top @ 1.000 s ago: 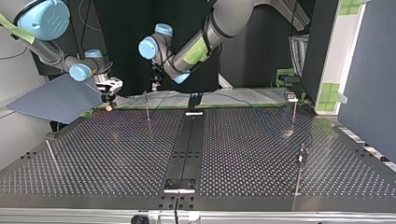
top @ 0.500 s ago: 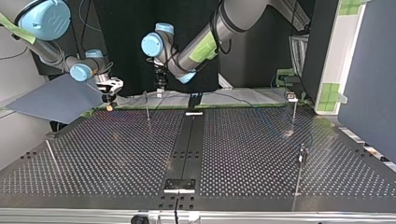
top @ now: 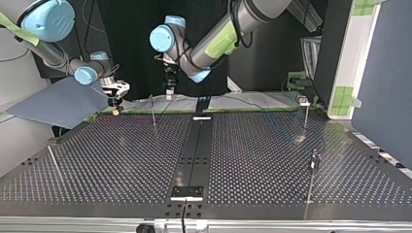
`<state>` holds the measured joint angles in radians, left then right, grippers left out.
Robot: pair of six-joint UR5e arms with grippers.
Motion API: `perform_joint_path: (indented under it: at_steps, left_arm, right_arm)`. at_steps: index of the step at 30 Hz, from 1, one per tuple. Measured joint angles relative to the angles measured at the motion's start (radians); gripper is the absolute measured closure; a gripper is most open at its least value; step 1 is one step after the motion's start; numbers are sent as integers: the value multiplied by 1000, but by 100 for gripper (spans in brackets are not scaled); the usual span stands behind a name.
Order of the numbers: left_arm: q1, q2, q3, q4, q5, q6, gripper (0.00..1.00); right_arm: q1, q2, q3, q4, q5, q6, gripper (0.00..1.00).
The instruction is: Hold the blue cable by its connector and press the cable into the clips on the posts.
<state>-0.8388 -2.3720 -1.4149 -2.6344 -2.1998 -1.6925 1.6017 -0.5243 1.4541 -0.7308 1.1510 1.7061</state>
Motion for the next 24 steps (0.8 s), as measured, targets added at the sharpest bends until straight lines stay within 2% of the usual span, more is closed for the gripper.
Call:
perform_joint_path:
  at_steps: [11,20,24]
  left_arm:
    - [-1,106,-106,23,27,-14,1]
    - [-1,192,-192,52,76,-67,1]
    - [3,230,-230,84,105,-90,1]
  right_arm:
    - [4,1,0,1,0,0,100]
    - [6,2,0,1,0,-1,100]
    - [8,3,0,0,1,-1,100]
